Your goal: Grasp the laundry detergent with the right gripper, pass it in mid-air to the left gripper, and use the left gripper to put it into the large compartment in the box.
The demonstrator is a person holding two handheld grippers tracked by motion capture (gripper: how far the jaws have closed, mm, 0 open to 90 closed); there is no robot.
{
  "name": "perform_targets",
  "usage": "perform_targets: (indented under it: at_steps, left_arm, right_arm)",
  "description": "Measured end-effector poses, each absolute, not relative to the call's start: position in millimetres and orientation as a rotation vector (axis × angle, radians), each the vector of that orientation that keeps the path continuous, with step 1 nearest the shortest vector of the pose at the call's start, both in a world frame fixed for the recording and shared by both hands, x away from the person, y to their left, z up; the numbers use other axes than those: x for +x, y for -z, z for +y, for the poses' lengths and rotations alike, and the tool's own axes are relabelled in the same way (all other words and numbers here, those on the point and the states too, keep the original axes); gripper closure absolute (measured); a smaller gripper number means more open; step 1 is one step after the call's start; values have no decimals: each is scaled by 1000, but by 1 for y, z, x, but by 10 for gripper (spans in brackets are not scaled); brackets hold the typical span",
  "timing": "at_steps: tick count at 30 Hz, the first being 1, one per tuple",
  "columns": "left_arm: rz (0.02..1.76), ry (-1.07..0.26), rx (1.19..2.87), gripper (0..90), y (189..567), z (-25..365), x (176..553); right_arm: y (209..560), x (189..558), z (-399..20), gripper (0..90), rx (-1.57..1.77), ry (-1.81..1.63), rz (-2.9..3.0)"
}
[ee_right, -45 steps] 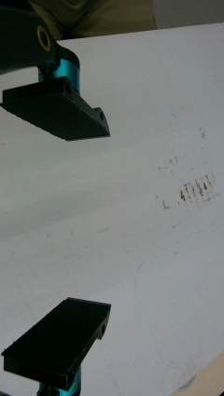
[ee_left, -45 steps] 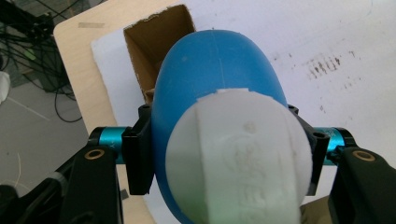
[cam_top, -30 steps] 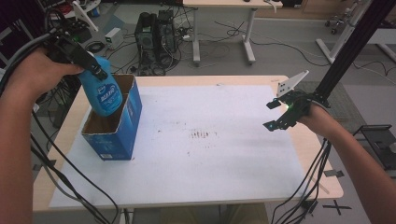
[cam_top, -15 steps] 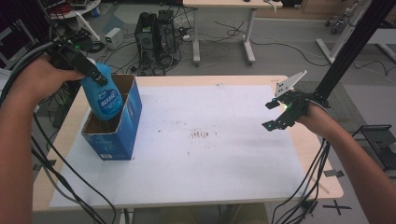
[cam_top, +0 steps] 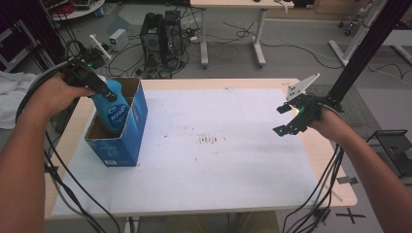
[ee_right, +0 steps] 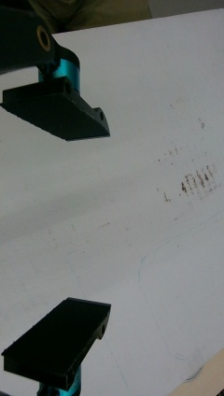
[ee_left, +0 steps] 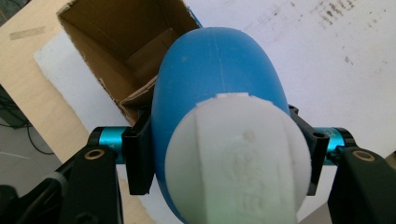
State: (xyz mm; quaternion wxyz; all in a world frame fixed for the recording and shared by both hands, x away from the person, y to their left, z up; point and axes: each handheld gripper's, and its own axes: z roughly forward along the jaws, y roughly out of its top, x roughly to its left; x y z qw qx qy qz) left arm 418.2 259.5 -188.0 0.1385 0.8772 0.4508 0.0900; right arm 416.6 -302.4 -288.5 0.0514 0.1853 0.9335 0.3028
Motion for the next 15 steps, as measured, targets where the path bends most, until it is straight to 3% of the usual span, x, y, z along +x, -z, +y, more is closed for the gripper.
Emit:
perform_targets:
  at_steps: [15]
  left_arm:
    - [1252,-203,2591,379,242,264,424]
  right_arm:
    - [291,417,-299,124,566,-910,2848]
